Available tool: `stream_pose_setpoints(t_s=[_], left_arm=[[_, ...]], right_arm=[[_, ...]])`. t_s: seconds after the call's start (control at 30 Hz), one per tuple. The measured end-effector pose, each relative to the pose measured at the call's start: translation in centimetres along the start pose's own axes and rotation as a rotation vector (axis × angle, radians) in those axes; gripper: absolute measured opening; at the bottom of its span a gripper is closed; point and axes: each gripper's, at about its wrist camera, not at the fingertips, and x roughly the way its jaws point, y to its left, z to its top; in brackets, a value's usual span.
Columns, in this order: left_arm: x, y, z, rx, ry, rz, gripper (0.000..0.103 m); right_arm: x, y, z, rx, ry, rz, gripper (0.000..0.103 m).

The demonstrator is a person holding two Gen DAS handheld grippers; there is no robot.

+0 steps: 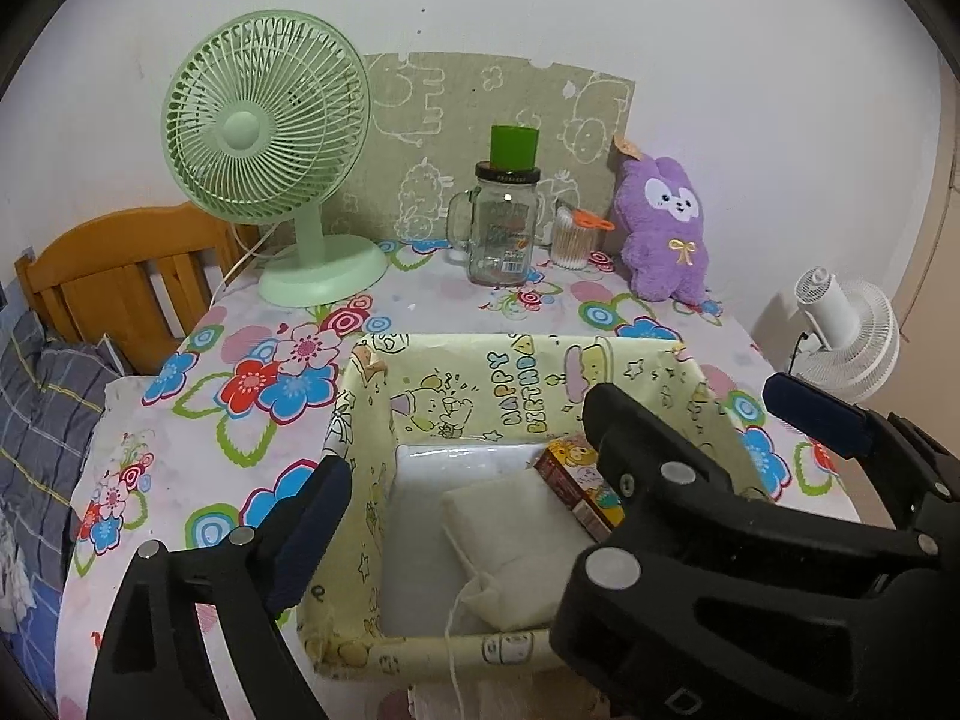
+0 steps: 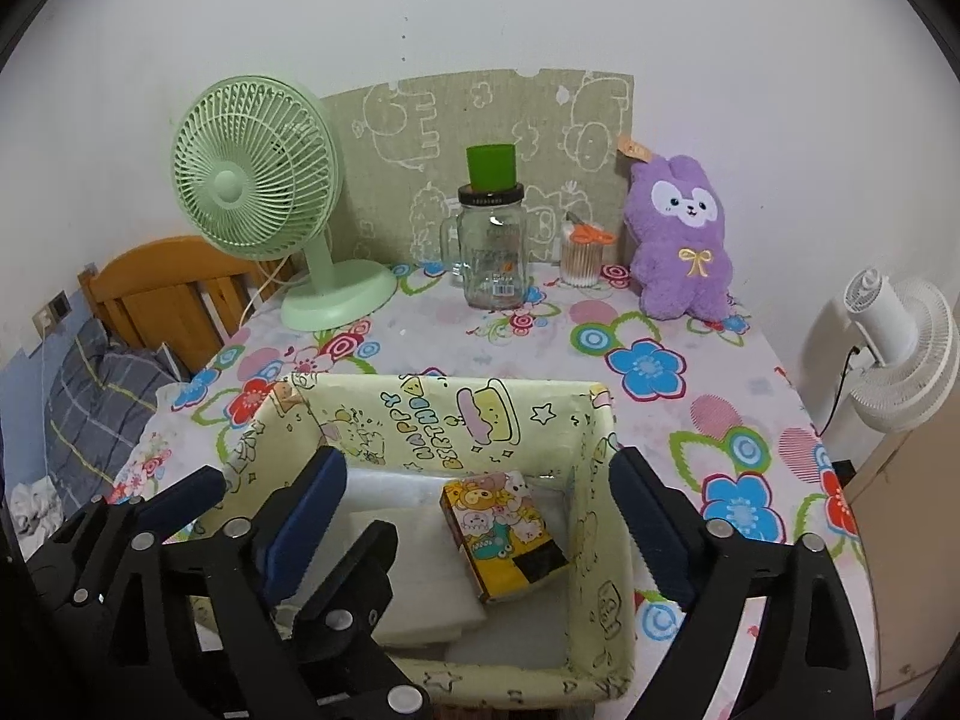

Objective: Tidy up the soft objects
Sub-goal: 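Open the left tool to drop the cloth while the right tool releases the snack box into the box, then withdraw both tools from the fabric box back toward the pile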

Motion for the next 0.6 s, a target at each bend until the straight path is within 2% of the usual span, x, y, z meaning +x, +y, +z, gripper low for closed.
stream_pose_setpoints(t_s=[0.17,0.6], left_arm=[[-1.5,-0.4,-0.1,0.015,-0.02,0.01,0.096],[-5.7,-1.0,-1.1,0.032,-0.096,0.018,0.098]], right_arm=[[-1.5,0.1,-0.1,-0.009,-0.026,-0.008,0.101],[-6.0,0.3,-0.9,-0.003,-0.073,-0.007,0.101]])
